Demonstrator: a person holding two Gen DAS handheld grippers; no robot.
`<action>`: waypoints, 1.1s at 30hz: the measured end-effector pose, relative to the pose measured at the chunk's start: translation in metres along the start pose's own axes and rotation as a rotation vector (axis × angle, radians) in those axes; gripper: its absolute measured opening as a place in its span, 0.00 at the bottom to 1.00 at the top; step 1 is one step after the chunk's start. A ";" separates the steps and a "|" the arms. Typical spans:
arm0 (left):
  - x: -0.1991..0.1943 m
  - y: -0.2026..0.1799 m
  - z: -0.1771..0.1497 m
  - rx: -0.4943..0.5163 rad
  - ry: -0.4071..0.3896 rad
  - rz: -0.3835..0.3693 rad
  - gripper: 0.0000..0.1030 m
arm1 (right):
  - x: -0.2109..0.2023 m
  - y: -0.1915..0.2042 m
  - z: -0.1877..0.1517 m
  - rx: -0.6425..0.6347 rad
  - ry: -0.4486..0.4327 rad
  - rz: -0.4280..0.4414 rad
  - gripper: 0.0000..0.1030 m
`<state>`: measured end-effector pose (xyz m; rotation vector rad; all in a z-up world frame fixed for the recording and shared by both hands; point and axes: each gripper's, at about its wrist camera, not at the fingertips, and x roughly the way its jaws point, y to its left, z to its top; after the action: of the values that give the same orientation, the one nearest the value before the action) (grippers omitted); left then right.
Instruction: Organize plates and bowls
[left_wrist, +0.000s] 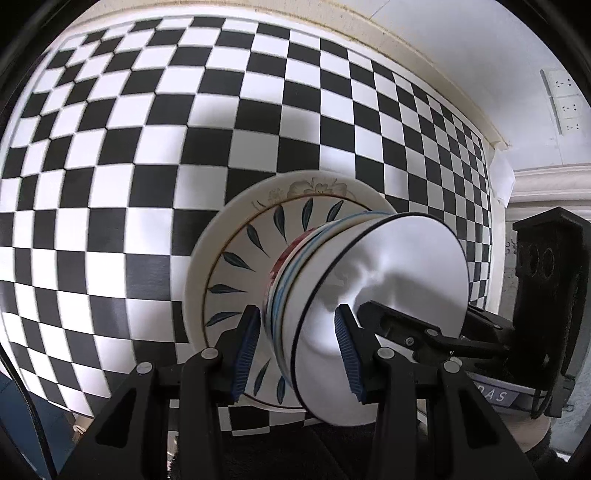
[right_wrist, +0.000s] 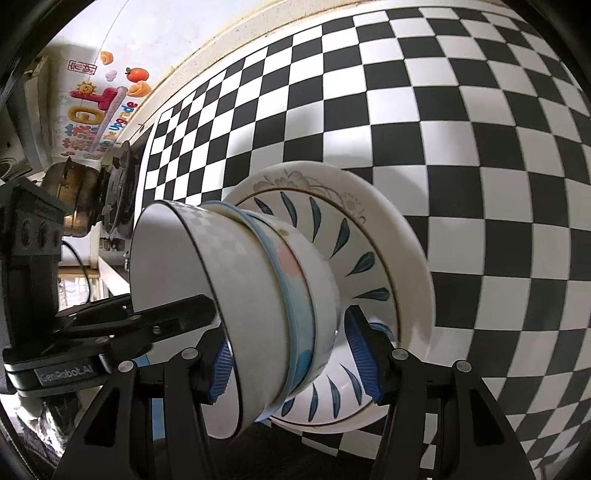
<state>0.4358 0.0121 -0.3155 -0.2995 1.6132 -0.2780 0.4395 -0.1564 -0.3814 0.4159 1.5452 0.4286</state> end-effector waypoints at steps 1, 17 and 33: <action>-0.004 -0.001 -0.001 0.006 -0.015 0.017 0.37 | -0.002 0.000 -0.001 -0.003 -0.006 -0.013 0.57; -0.089 -0.031 -0.055 0.155 -0.346 0.332 0.49 | -0.105 0.061 -0.067 -0.069 -0.319 -0.408 0.80; -0.181 -0.070 -0.131 0.192 -0.632 0.306 0.89 | -0.214 0.118 -0.146 -0.096 -0.609 -0.470 0.87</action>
<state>0.3169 0.0110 -0.1140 0.0172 0.9790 -0.0849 0.2963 -0.1660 -0.1355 0.0806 0.9764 -0.0030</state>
